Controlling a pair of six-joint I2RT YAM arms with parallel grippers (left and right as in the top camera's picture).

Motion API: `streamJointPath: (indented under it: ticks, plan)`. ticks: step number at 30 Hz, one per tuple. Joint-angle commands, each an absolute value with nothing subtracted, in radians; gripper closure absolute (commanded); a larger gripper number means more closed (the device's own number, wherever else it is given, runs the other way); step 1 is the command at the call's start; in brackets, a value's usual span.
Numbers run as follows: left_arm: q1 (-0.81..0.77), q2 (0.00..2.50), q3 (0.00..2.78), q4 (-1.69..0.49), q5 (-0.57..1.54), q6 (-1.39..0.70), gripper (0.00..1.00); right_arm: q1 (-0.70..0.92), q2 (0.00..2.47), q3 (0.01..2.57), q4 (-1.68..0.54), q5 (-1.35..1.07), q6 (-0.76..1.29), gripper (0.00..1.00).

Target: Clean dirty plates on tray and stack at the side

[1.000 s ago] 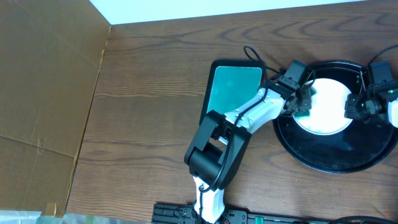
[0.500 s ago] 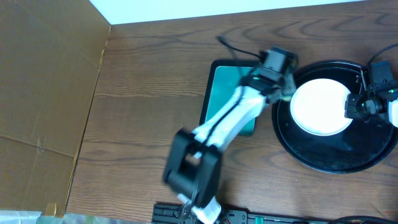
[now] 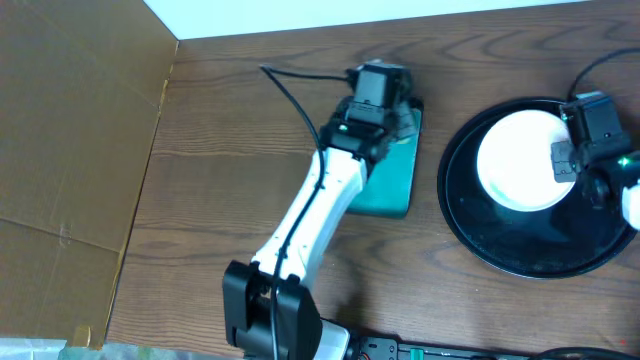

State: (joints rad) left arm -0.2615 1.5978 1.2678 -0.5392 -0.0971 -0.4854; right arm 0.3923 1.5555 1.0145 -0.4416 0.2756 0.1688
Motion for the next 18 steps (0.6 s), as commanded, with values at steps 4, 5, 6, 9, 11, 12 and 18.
streamJointPath:
  ticks: [4, 5, 6, 9, 11, 12, 18]
  plan:
    - [-0.19, 1.732, 1.23, -0.553, -0.12, -0.484, 0.93, 0.485, 1.492, 1.034, -0.38, 0.568, -0.034, 0.99]
    - [-0.182, 1.763, 1.23, -0.553, -0.121, -0.484, 0.93, 0.5, 1.489, 1.034, -0.368, 0.606, -0.058, 0.99]
    - [-0.174, 1.792, 1.23, -0.546, -0.124, -0.484, 0.93, 0.513, 1.488, 1.034, -0.354, 0.649, -0.08, 0.99]
    - [-0.148, 1.857, 1.23, -0.513, -0.124, -0.49, 0.93, 0.545, 1.489, 1.034, -0.321, 0.763, -0.142, 0.99]
    - [-0.131, 1.876, 1.23, -0.507, -0.123, -0.507, 0.93, 0.565, 1.489, 1.034, -0.295, 0.82, -0.206, 0.99]
    - [-0.124, 1.877, 1.23, -0.508, -0.123, -0.509, 0.93, 0.574, 1.489, 1.034, -0.279, 0.846, -0.244, 0.99]
    - [-0.114, 1.876, 1.23, -0.502, -0.123, -0.509, 0.76, 0.612, 1.489, 1.034, -0.16, 0.89, -0.407, 0.99]
